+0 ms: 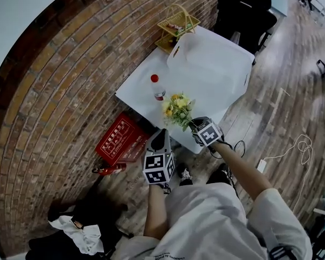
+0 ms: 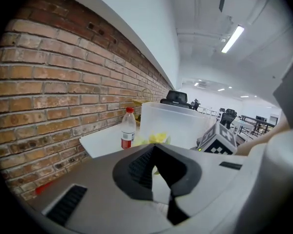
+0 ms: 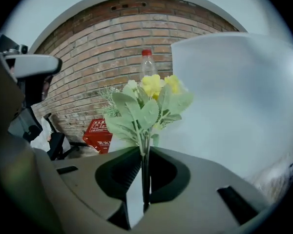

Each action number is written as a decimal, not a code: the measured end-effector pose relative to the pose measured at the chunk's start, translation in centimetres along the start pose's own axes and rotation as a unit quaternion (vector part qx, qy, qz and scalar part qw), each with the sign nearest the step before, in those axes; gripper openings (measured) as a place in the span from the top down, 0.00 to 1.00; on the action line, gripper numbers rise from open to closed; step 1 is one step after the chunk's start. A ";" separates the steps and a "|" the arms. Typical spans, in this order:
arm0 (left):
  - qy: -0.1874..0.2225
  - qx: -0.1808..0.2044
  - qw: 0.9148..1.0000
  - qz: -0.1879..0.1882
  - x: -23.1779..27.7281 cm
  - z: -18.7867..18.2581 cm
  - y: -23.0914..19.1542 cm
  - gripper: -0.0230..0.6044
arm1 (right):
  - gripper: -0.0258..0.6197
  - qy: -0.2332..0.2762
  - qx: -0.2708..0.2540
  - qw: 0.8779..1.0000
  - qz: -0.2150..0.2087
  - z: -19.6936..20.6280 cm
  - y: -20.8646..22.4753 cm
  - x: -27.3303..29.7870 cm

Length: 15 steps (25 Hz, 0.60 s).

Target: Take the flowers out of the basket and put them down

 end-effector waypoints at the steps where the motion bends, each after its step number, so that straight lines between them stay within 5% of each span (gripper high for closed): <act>1: -0.003 0.000 1.000 0.001 -0.1 0.3 -0.2 0.92 | 0.87 -0.005 0.005 1.000 0.005 0.2 -0.1 0.6; 15: -0.017 -0.007 1.000 -0.009 -3.6 2.5 -2.8 0.92 | 0.84 -0.031 0.052 0.997 0.037 2.0 -0.9 4.4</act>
Point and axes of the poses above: the fingertips, and each gripper's own axes: x forward along the fingers, y to its right, z out of its underside, the point moved 9 cm from there along -x, backward along the fingers
